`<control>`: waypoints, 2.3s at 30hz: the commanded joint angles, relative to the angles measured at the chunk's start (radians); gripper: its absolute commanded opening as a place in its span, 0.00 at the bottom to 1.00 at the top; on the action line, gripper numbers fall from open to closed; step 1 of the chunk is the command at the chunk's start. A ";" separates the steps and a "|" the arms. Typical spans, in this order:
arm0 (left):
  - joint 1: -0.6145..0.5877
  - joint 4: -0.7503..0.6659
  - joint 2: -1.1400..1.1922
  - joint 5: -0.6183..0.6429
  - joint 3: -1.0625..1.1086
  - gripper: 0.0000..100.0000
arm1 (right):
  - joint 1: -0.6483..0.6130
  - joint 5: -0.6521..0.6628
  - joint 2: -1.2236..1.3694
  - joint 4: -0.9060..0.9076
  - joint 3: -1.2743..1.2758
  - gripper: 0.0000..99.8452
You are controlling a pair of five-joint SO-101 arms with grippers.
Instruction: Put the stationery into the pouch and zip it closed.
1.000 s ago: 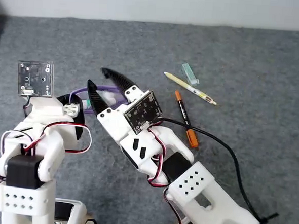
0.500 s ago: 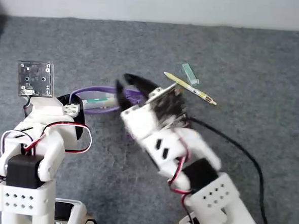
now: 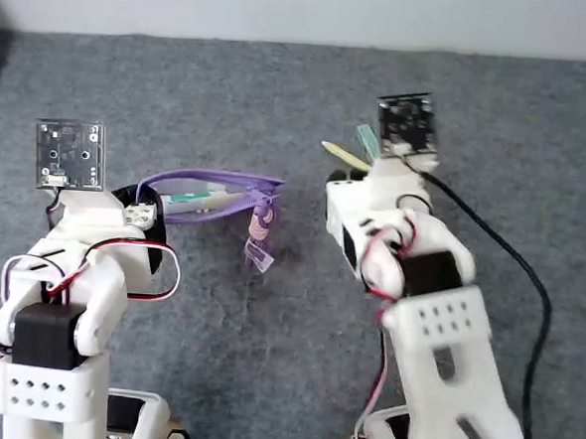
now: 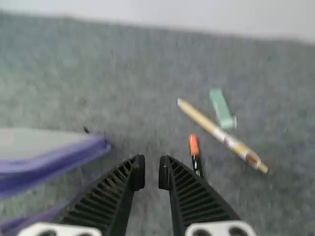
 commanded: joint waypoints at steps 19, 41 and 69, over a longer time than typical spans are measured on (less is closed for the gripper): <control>0.006 -0.006 0.009 -0.008 -0.002 0.01 | 0.113 0.091 1.162 0.444 -1.040 0.17; 0.006 -0.006 0.009 -0.005 -0.001 0.01 | 0.151 0.184 1.685 0.696 -1.784 0.01; 0.006 0.009 0.011 -0.011 0.002 0.01 | 0.022 -0.025 0.611 0.894 -1.223 0.01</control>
